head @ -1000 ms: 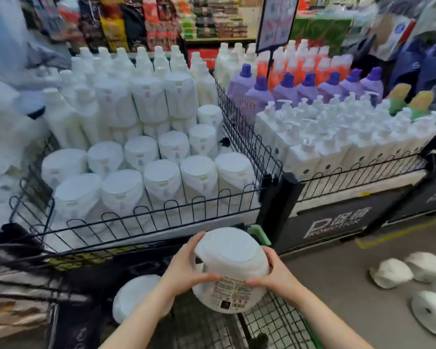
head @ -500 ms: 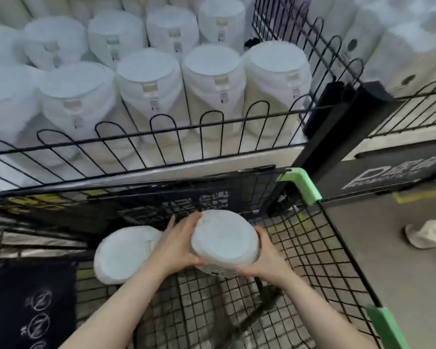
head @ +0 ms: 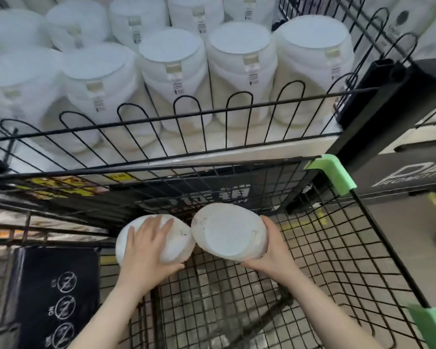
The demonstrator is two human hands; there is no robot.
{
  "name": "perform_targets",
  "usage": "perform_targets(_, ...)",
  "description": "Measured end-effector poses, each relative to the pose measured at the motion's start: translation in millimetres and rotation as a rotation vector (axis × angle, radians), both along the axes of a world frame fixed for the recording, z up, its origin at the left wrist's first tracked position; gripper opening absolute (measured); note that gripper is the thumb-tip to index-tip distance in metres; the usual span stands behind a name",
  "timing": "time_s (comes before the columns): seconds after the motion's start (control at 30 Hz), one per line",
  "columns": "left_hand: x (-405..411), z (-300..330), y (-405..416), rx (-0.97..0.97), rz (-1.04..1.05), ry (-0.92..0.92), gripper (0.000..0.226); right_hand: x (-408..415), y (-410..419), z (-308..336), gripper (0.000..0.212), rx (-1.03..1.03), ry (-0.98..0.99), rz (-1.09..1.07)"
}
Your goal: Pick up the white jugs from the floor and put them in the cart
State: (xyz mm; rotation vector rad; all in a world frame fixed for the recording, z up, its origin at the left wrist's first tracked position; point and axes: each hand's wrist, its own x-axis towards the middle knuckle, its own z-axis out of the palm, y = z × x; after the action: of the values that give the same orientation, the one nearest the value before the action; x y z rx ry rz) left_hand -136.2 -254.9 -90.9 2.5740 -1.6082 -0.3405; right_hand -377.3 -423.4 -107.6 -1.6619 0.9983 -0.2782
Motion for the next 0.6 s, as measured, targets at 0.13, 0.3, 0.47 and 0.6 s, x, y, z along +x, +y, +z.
perform_targets(0.13,15.3,-11.7,19.1,0.099,0.055,-0.027,0.092,12.6,13.3,-0.5,0.099,0.04,-0.014,-0.006)
perform_targets(0.3,22.2,-19.6,24.9,0.073,0.059,-0.022,0.098,22.8,16.2,-4.2,0.103,0.026,0.02,0.015)
perform_targets(0.47,28.3,-5.2,21.7,0.121,0.081,0.014,0.097,31.9,18.5,6.8,0.121,0.005,0.154,0.091)
perform_targets(0.6,23.2,28.1,12.0,0.102,0.081,-0.003,0.082,25.5,10.6,40.6,0.118,-0.006,0.244,0.15)
